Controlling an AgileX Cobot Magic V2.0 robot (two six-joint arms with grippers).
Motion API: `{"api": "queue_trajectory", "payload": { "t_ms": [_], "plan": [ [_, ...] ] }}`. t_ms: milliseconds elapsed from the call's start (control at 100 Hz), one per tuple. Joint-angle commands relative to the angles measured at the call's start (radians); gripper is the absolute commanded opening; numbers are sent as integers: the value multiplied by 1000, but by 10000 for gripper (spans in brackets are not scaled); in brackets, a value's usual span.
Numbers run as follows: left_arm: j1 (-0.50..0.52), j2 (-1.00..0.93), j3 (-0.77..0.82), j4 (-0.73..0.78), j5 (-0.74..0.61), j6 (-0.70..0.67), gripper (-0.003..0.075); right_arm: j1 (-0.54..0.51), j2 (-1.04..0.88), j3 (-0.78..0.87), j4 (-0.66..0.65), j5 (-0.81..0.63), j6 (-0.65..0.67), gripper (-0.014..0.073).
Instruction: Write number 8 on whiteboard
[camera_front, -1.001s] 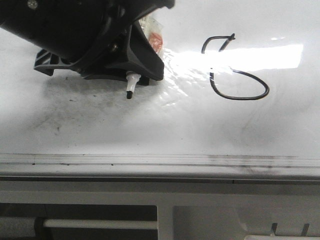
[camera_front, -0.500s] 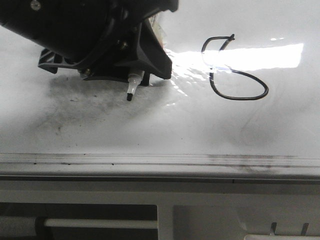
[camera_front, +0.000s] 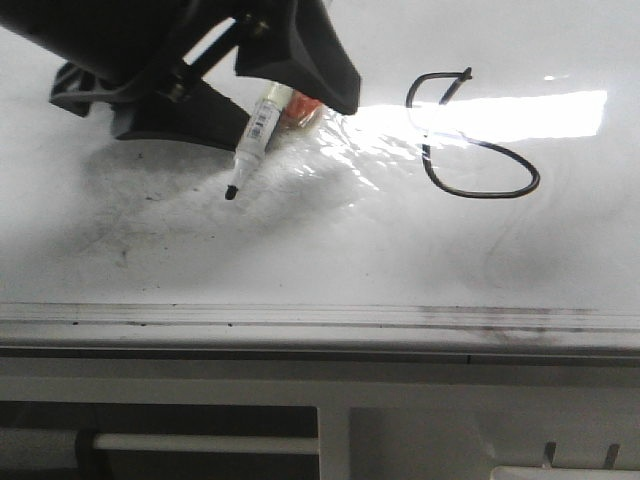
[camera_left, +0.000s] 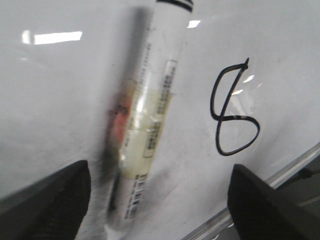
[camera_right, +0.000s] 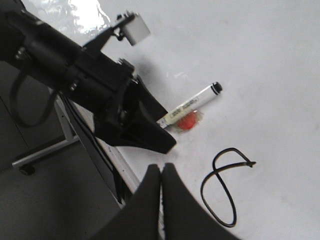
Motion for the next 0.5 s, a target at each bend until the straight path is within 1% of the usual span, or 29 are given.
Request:
{"api": "queue_trajectory", "payload": {
  "t_ms": [0, 70, 150, 200, 240, 270, 310, 320, 340, 380, 390, 410, 460, 480, 490],
  "plan": [
    [21, -86, -14, 49, 24, -7, 559, -4, -41, -30, -43, -29, 1, -60],
    [21, -155, -14, 73, 70, -7, 554, -4, -73, -30, -74, 0, 16, -60],
    [21, -231, -11, 94, 91, -7, 552, -4, -119, -28, -146, 30, 65, -60],
    [21, -286, -6, 107, 105, -7, 531, -4, -153, -15, -218, 39, 104, -60],
    [21, -322, 4, 115, 114, -7, 490, -4, -181, 9, -266, 40, 122, -59],
    [21, -356, 16, 122, 114, -7, 450, -4, -214, 36, -312, 38, 142, -57],
    [21, -392, 38, 132, 114, -7, 375, -4, -256, 75, -353, 33, 146, -50],
    [21, -407, 42, 135, 114, -7, 346, -4, -264, 83, -358, 33, 146, -50],
    [21, -420, 56, 140, 112, -7, 316, -4, -287, 105, -373, 28, 146, -49],
    [21, -460, 84, 155, 112, -7, 218, -4, -333, 153, -398, 17, 146, -49],
    [21, -473, 94, 160, 112, -7, 184, -4, -341, 161, -401, 15, 146, -49],
    [21, -485, 104, 162, 112, -7, 150, -4, -365, 185, -411, 7, 146, -49],
    [21, -536, 139, 162, 112, -7, 10, -4, -420, 239, -426, -13, 146, -49],
    [21, -547, 153, 162, 109, -7, -22, -4, -443, 260, -426, -22, 146, -49],
    [21, -559, 158, 165, 109, -7, -18, -4, -458, 273, -426, -26, 146, -49]
  ]
}}
